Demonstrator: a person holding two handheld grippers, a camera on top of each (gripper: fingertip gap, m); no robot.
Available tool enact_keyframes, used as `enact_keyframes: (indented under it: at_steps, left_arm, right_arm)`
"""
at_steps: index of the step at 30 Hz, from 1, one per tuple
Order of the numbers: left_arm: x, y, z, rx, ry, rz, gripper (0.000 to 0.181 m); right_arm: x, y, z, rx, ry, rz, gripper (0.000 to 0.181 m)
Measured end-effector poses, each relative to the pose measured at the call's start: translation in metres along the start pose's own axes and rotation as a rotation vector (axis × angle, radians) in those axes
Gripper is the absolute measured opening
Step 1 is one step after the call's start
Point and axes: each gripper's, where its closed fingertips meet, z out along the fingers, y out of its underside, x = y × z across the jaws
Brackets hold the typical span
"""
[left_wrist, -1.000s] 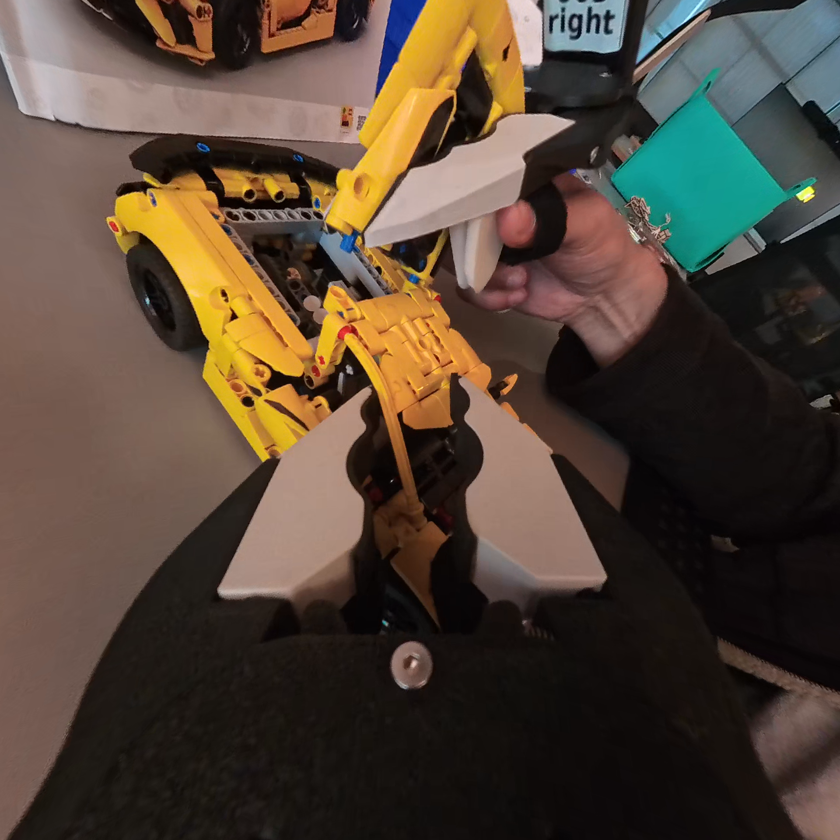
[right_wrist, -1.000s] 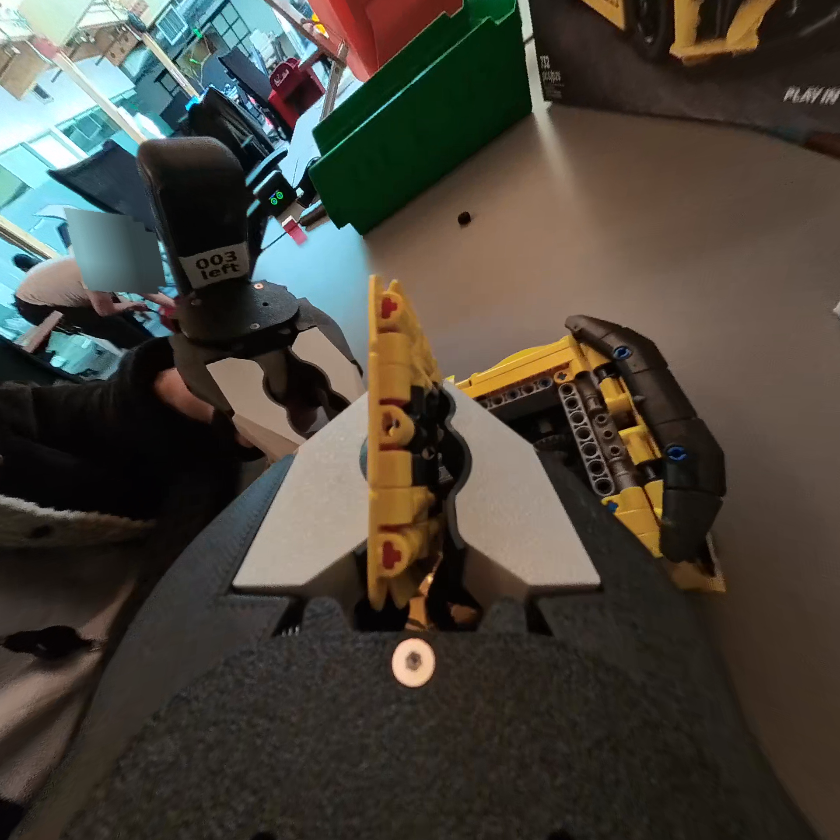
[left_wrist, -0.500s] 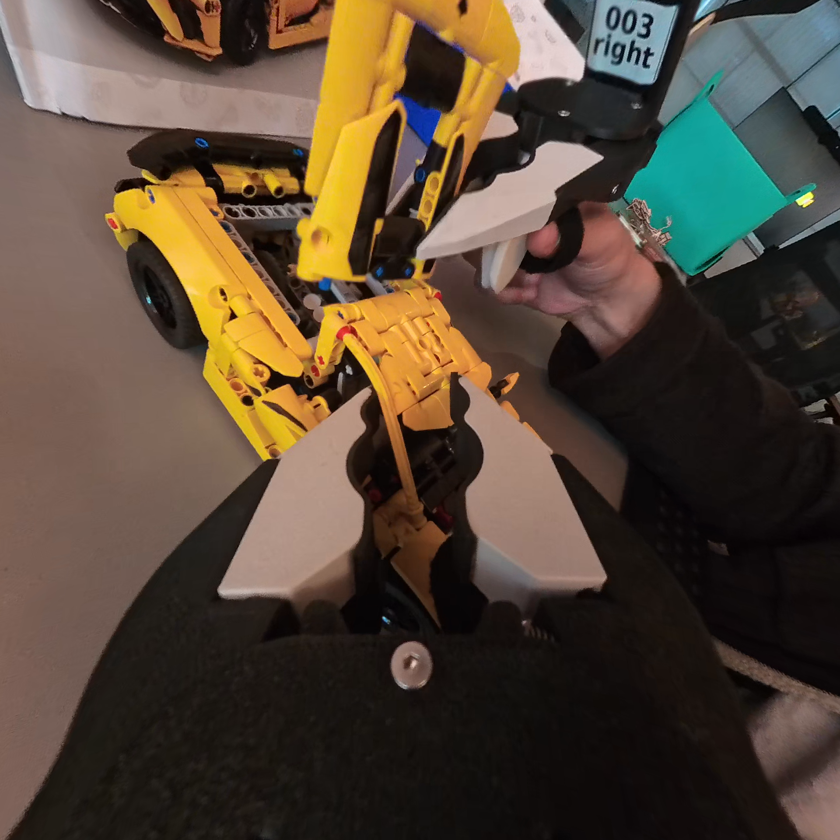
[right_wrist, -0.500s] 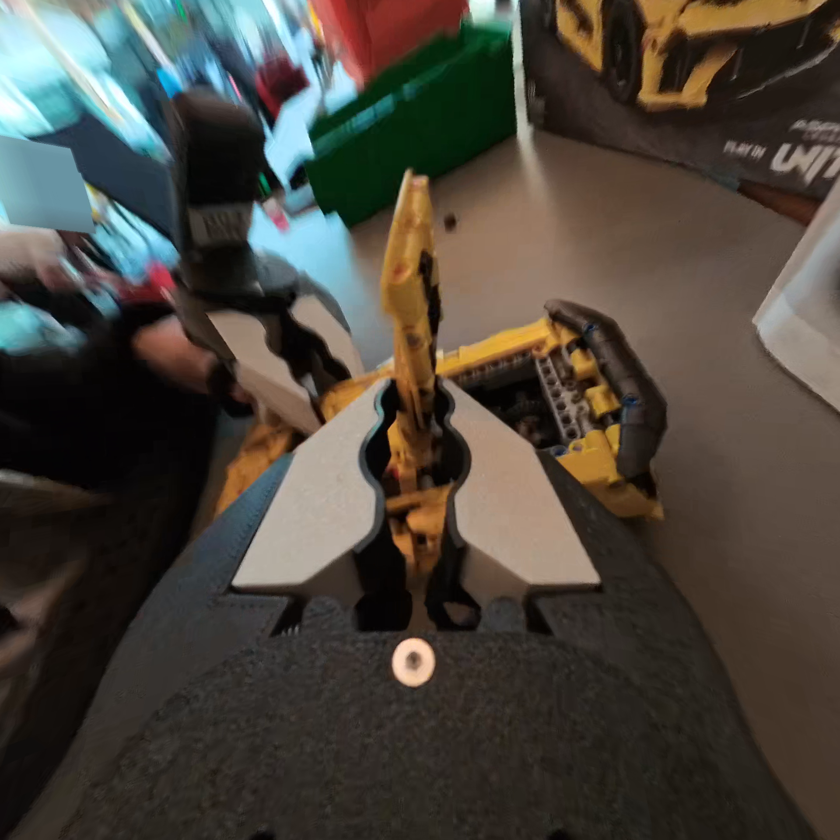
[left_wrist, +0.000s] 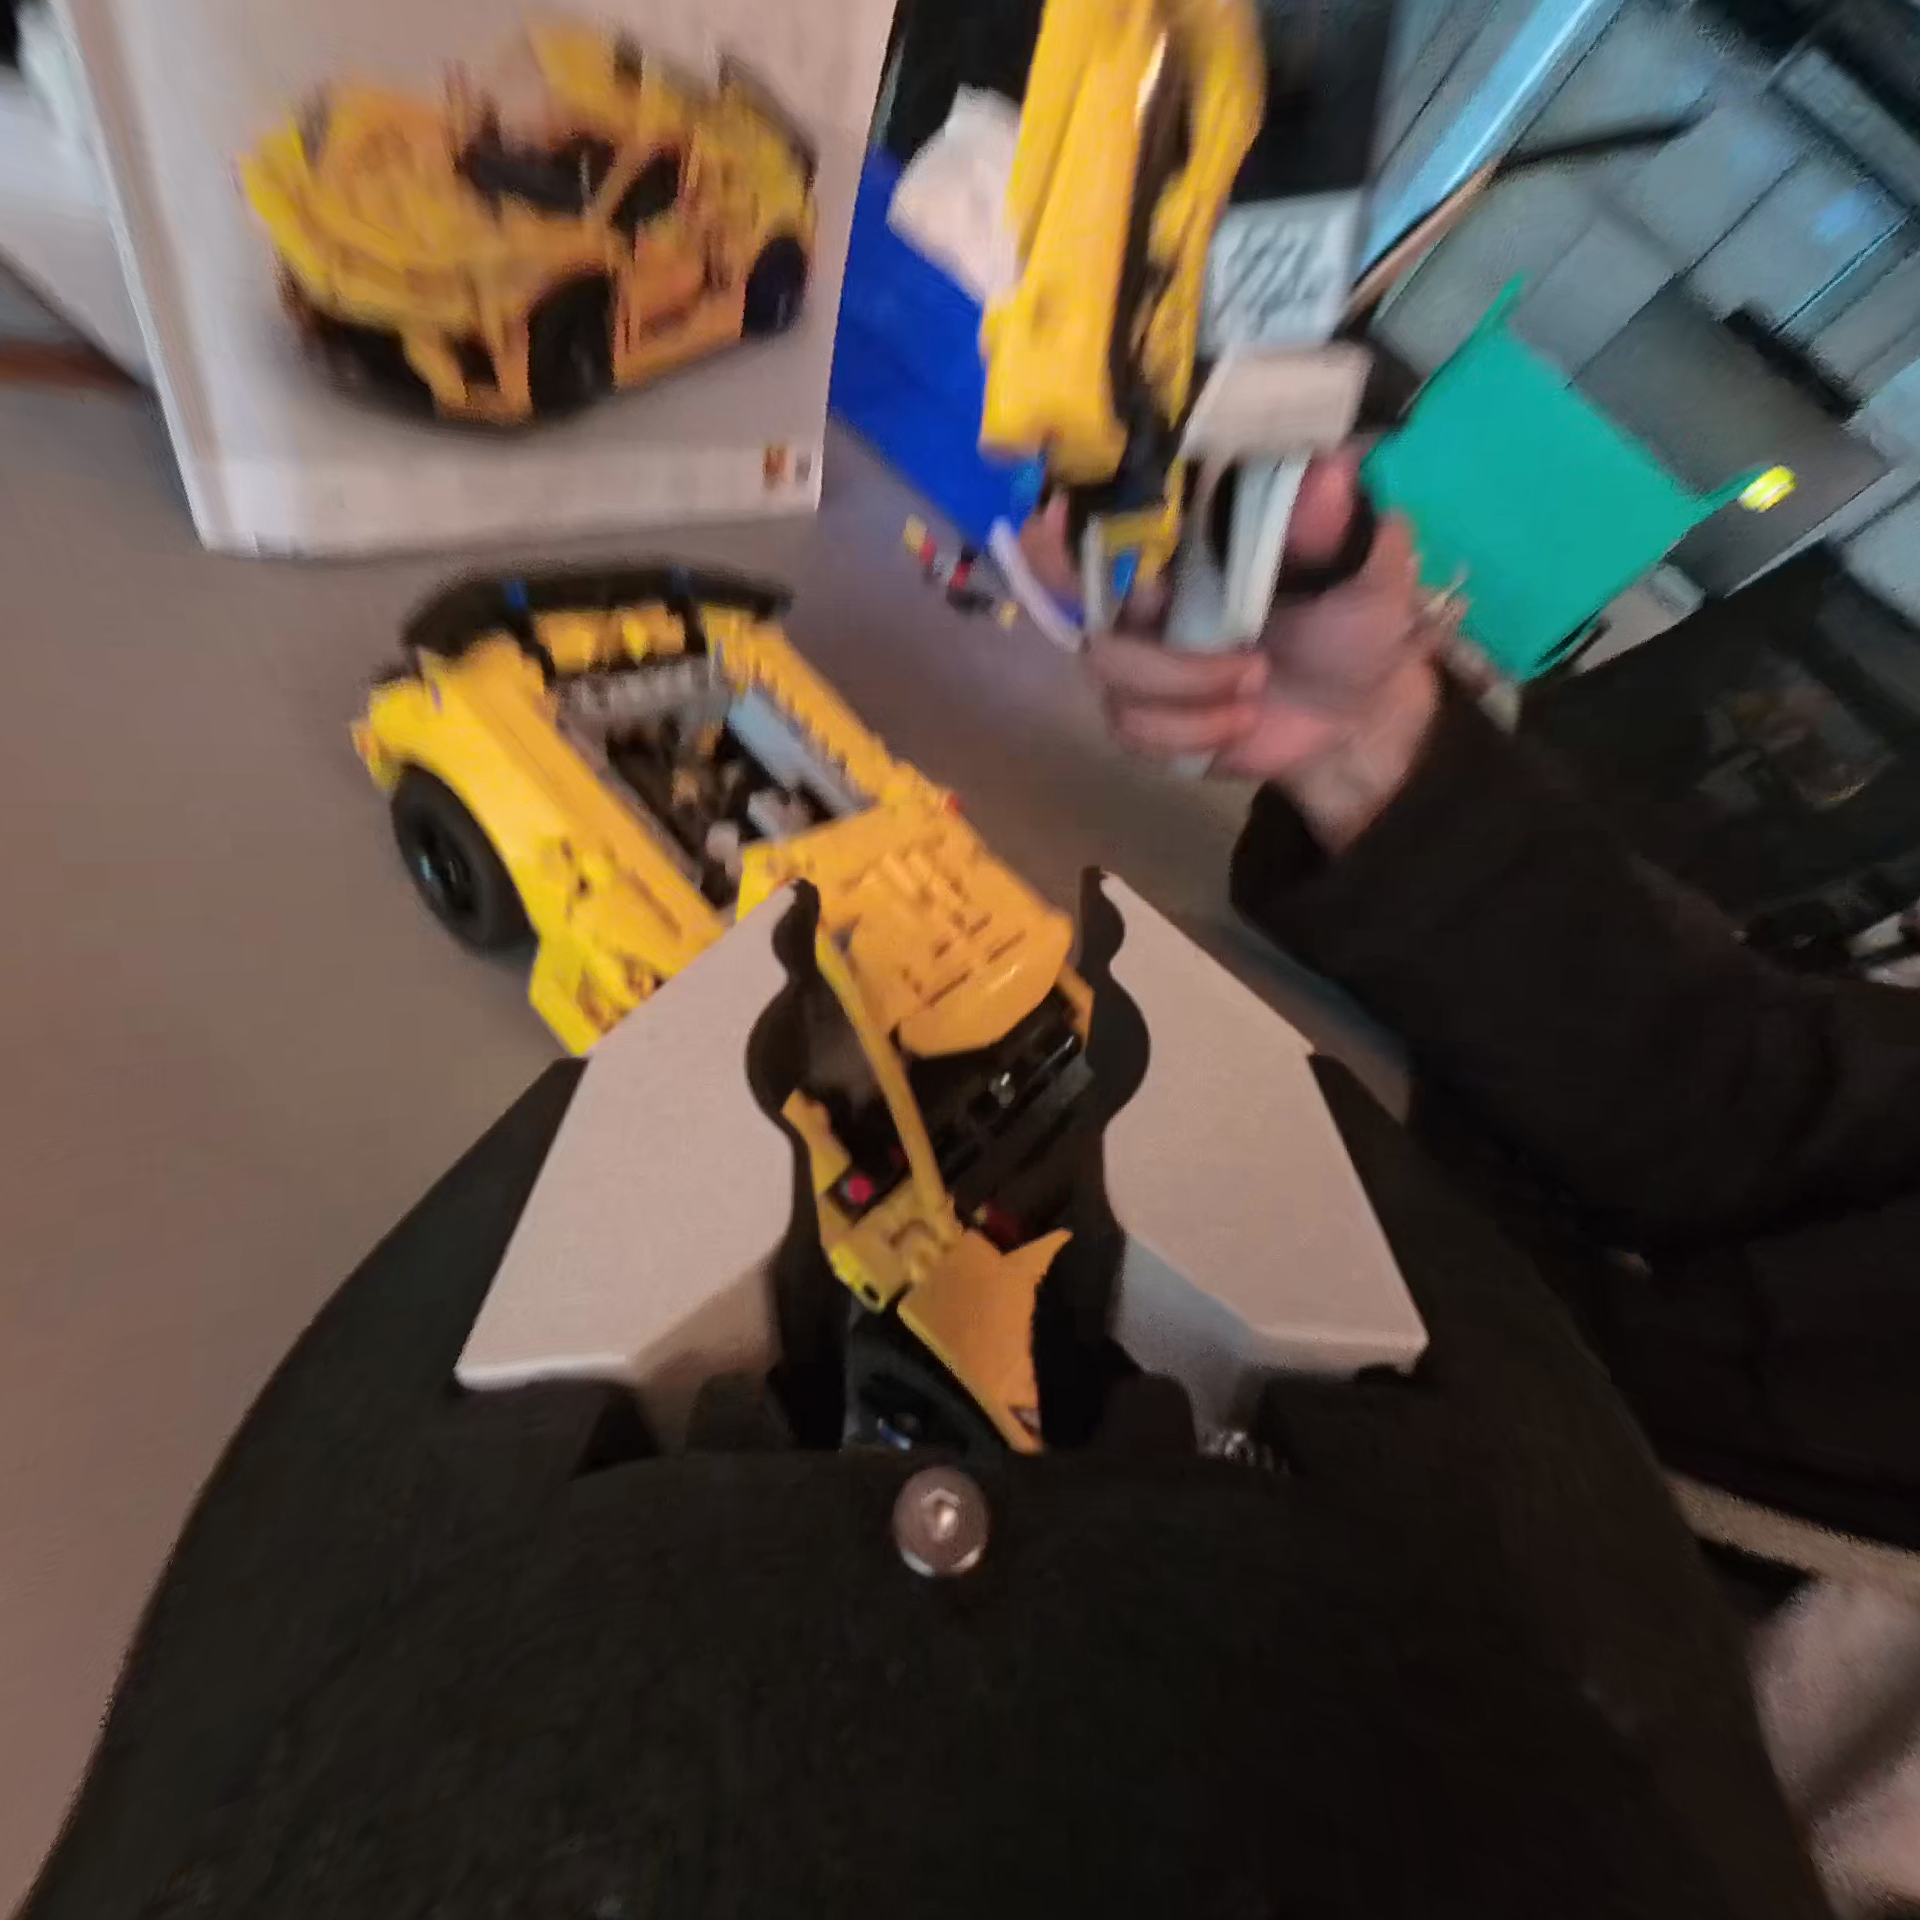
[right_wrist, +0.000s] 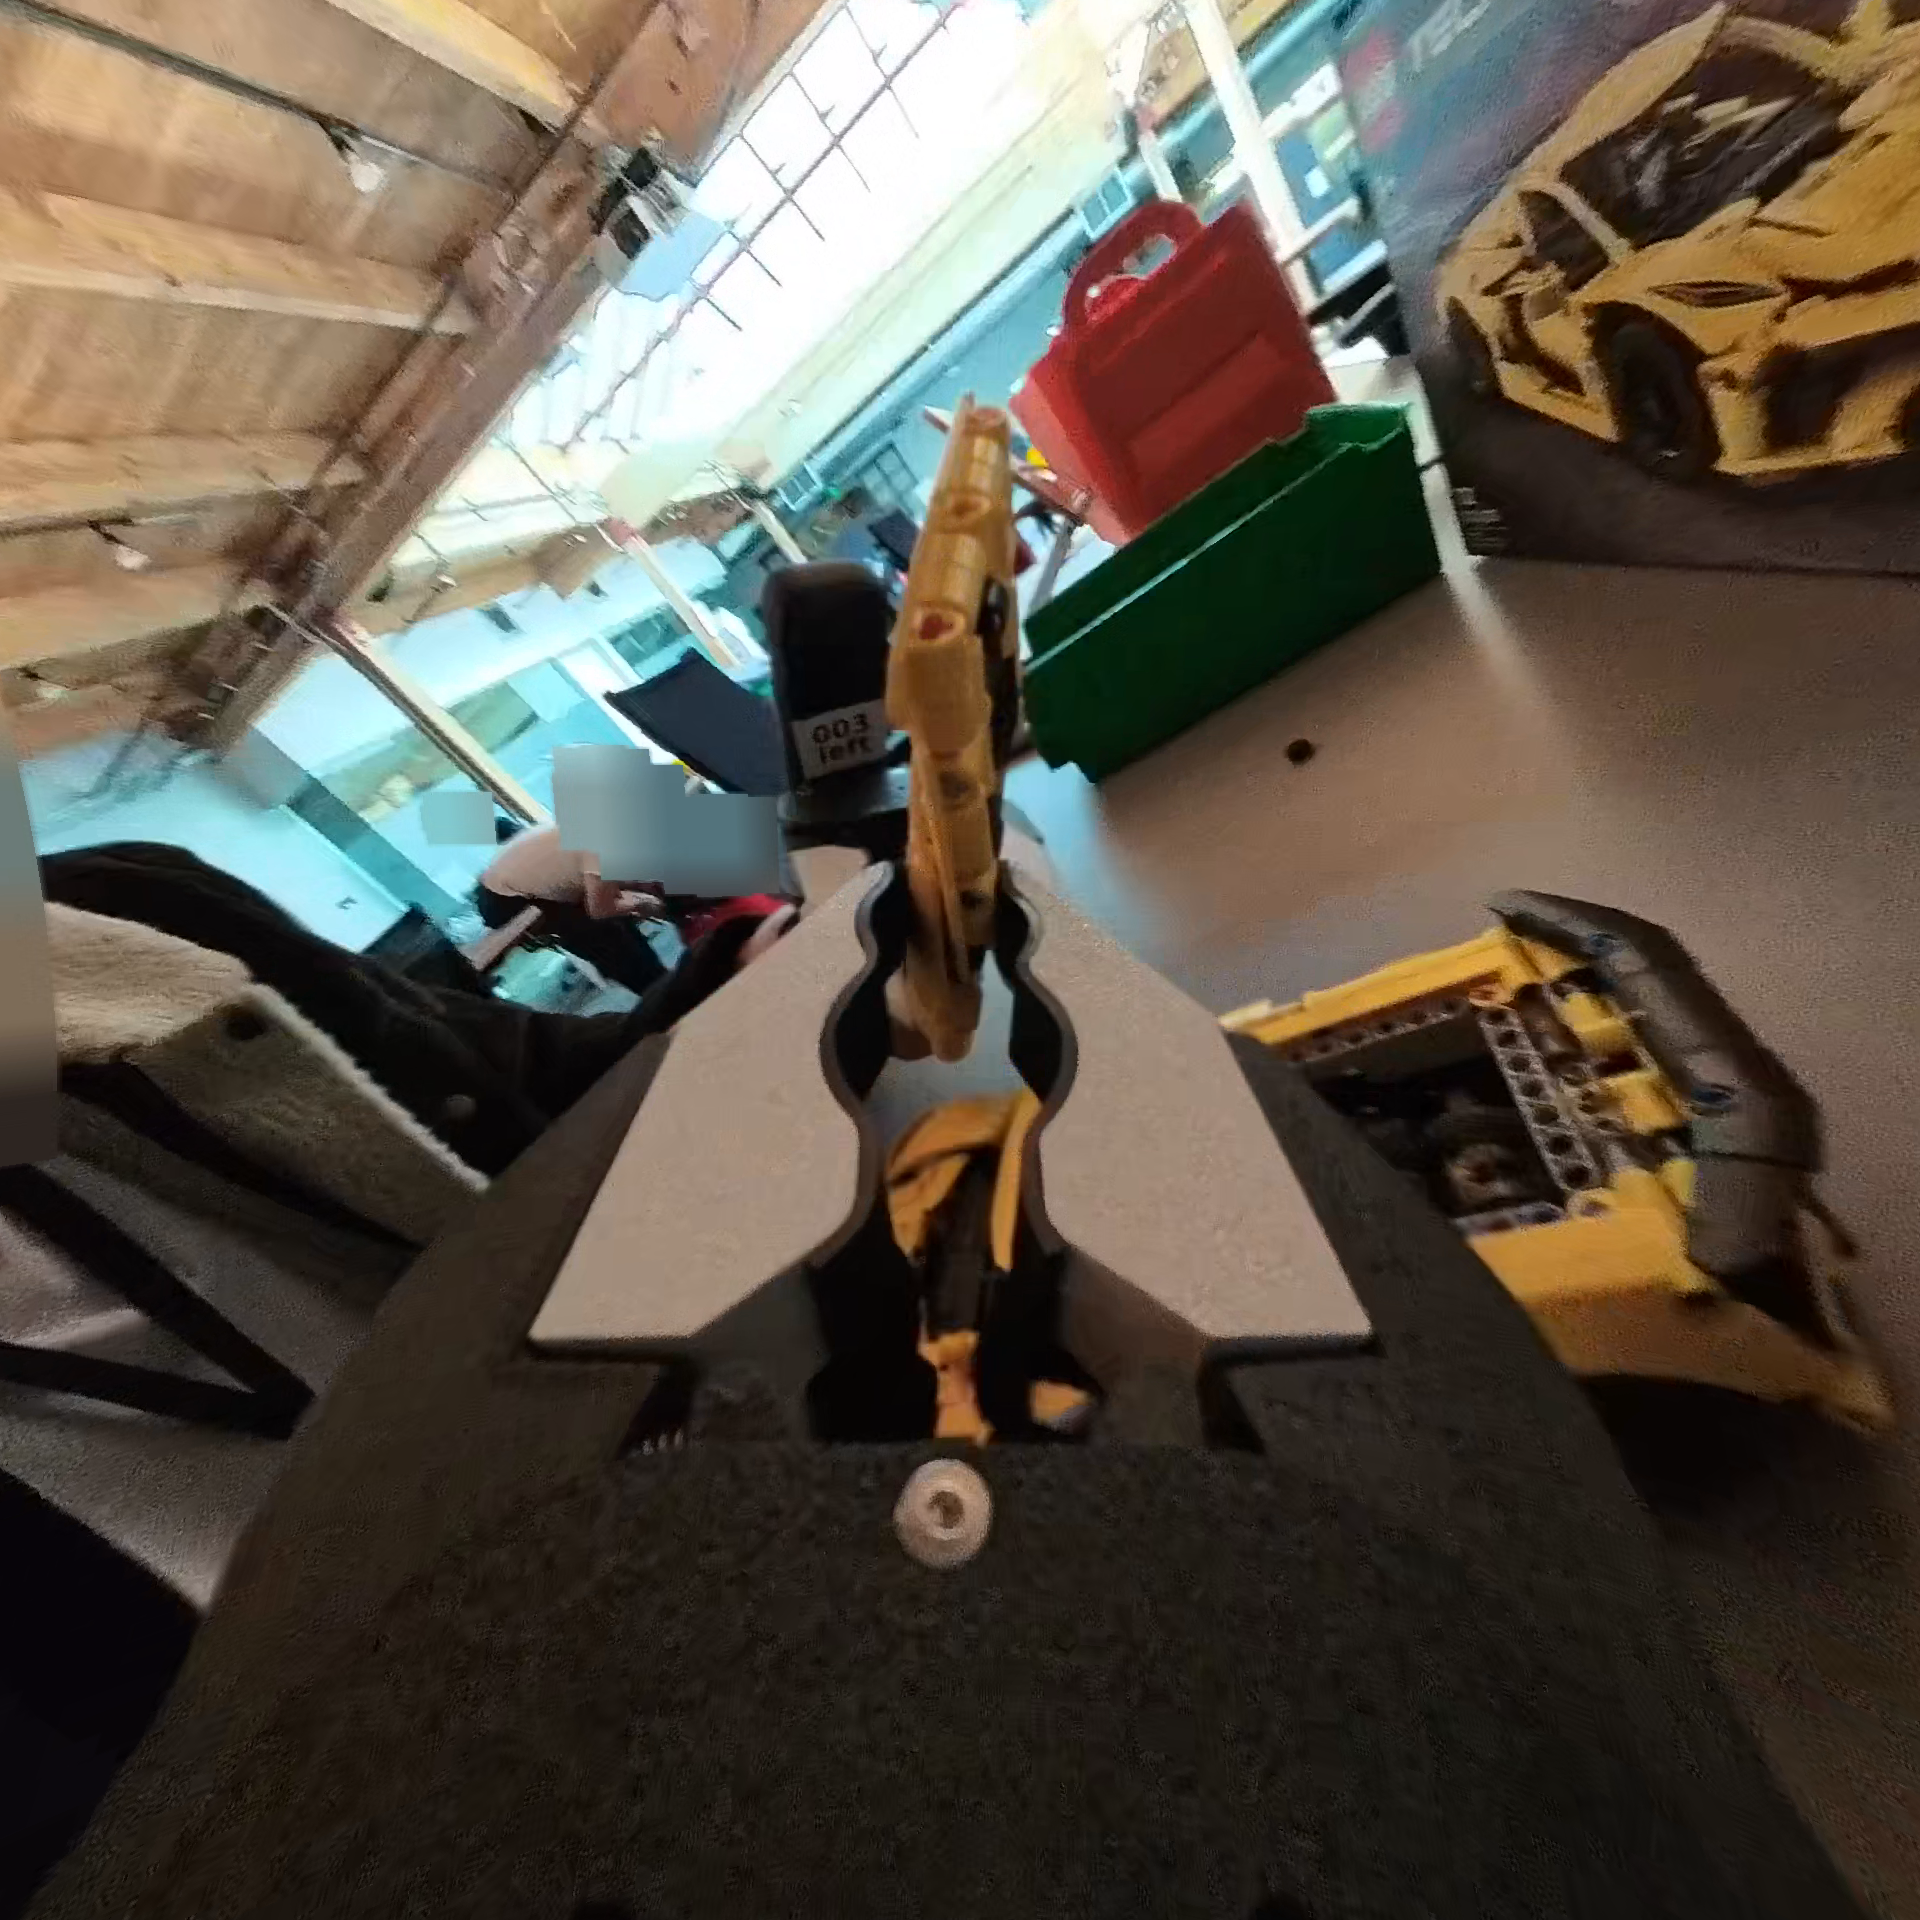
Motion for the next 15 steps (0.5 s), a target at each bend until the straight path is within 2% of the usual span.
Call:
enact_keyframes:
  at_steps: [3,5,8,15]
  left_arm:
    - [0.017,-0.037,-0.016,0.191,0.112,0.018,0.05]
    - [0.027,-0.049,-0.023,0.269,0.173,0.022,0.041]
    - [0.031,-0.05,-0.025,0.283,0.148,0.094,0.025]
    - [0.031,-0.05,-0.029,0.3,0.144,0.093,0.022]
  right_arm:
    - [-0.018,0.0,0.022,0.05,-0.153,0.123,0.015]
    - [-0.022,0.009,0.034,0.022,-0.177,0.138,0.015]
    - [-0.025,0.015,0.045,0.004,-0.192,0.162,0.016]
    - [-0.025,0.015,0.046,0.025,-0.22,0.193,0.016]
